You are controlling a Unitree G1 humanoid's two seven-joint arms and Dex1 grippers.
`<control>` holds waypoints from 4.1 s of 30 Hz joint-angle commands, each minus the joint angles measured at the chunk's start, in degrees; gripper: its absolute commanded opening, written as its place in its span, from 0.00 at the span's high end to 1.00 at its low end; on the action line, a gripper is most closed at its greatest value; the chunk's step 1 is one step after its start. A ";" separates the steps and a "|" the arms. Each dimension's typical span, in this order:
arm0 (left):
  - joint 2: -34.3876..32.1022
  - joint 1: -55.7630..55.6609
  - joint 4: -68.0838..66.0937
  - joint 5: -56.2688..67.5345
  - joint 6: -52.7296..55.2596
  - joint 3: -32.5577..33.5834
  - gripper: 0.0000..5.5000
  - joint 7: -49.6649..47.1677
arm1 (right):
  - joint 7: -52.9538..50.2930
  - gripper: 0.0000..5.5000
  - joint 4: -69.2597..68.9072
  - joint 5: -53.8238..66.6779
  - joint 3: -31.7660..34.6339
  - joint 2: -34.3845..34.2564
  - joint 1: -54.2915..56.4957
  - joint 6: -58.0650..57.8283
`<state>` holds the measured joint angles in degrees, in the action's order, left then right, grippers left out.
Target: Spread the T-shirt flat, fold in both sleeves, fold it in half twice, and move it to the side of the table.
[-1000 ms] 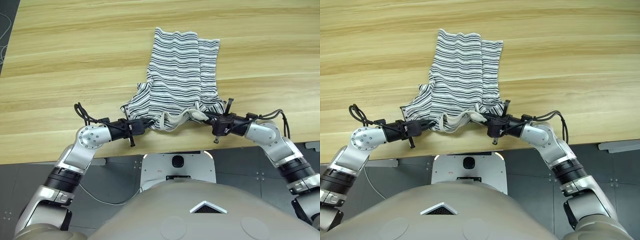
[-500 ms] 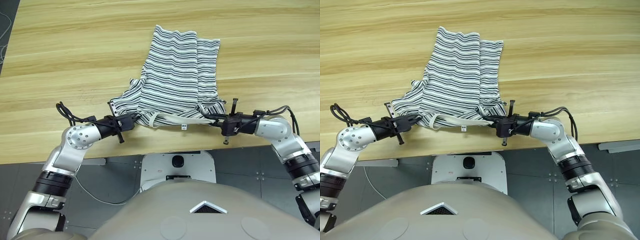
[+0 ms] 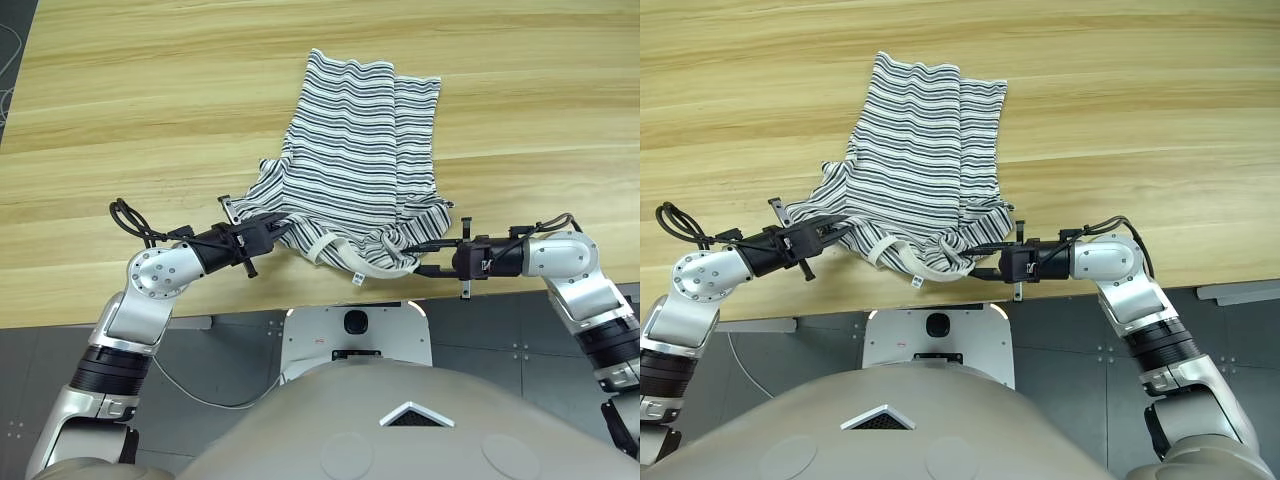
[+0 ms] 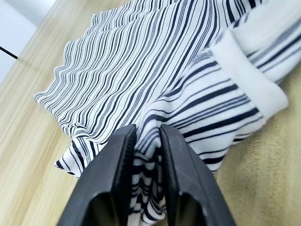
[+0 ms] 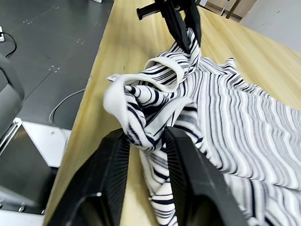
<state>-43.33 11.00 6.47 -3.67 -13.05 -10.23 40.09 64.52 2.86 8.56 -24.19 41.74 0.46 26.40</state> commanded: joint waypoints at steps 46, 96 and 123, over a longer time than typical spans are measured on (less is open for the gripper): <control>19.98 -44.74 -59.87 -29.64 -16.06 -22.08 0.43 -12.18 | -7.00 0.31 5.90 -17.38 4.53 -0.09 12.18 2.97; 11.63 -31.72 -26.84 -25.03 -6.73 -14.06 0.43 -13.24 | -33.17 0.31 34.12 -28.96 4.50 -15.92 30.76 -2.87; 14.69 -26.06 -15.91 -24.23 1.78 -6.24 0.43 -22.35 | -85.96 0.31 68.51 -50.29 -8.01 -26.69 53.66 0.61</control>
<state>-28.77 -14.03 -8.59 -27.43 -12.52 -17.78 18.97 -18.91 72.51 -42.62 -33.76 13.73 53.26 25.00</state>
